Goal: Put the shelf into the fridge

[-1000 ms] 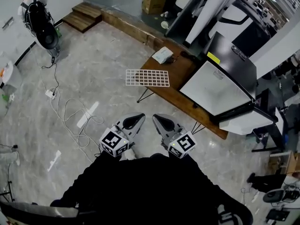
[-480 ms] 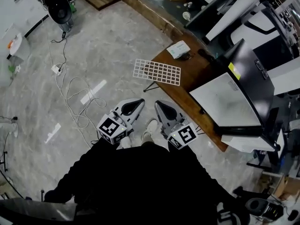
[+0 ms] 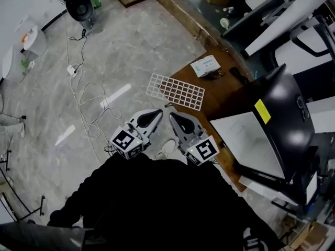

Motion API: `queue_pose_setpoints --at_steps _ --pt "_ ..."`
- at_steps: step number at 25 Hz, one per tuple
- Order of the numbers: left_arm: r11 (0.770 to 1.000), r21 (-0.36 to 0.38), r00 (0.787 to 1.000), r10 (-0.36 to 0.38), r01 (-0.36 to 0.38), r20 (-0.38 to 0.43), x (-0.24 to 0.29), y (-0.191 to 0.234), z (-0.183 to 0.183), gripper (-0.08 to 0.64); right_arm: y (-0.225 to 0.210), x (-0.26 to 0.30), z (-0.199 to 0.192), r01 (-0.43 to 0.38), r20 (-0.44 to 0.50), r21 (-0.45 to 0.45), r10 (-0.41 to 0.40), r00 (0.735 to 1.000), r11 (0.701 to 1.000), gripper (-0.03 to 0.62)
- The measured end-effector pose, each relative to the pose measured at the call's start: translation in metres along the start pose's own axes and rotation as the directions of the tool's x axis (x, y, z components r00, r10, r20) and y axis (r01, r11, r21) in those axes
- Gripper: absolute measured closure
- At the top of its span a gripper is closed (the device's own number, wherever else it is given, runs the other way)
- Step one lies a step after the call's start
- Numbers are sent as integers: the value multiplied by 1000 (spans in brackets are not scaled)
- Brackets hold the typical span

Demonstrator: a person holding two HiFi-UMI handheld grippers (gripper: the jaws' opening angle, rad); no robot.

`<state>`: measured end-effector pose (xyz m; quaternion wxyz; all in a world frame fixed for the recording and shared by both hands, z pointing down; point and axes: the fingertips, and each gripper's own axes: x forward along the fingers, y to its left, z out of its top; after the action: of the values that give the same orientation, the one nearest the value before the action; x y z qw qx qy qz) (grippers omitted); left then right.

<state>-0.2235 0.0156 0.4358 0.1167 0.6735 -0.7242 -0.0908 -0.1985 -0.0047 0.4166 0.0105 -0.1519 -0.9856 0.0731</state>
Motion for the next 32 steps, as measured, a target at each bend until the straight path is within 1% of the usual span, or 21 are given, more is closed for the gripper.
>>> queue_pose_setpoints --at_steps 2,4,7,11,13,16,19,21,24,27,28,30,32 --pt "998 -62 1000 18 -16 26 13 8 -2 554 -16 3 -2 -11 -4 16 11 1000 1000 586" --pt "990 -143 999 21 -14 49 23 21 -8 554 -31 9 -8 -20 -17 30 20 1000 999 586" --pt "965 -262 997 19 2 78 33 45 -22 554 -46 21 -23 -36 -40 60 38 998 998 586" --pt "936 -351 994 58 -24 88 41 90 -48 554 -62 47 -44 -46 -75 86 53 996 995 586" --pt "915 -402 993 73 -31 90 45 114 -64 554 -71 62 -51 -42 -96 79 49 994 996 586" --pt "870 -493 992 80 -23 93 47 143 -93 554 -83 80 -62 -24 -121 91 35 992 996 586" --pt "810 -585 992 104 -39 77 47 169 -126 554 -95 97 -76 -3 -137 112 19 990 994 586" --pt "764 -644 991 117 -44 70 48 185 -150 552 -104 107 -87 12 -143 125 6 990 992 586" --pt "684 -728 987 144 -45 74 46 205 -189 538 -115 116 -107 38 -159 147 -14 987 988 586" --pt "586 -809 979 187 -50 75 46 222 -219 507 -126 121 -127 69 -176 169 -38 984 983 586" --pt "557 -829 977 198 -51 73 45 226 -228 500 -129 123 -134 79 -181 177 -47 982 981 586" --pt "508 -859 974 218 -57 64 43 234 -247 484 -133 125 -145 99 -192 191 -62 979 977 586" --pt "470 -880 971 233 -69 48 40 241 -265 463 -136 127 -155 114 -202 204 -72 977 972 586"
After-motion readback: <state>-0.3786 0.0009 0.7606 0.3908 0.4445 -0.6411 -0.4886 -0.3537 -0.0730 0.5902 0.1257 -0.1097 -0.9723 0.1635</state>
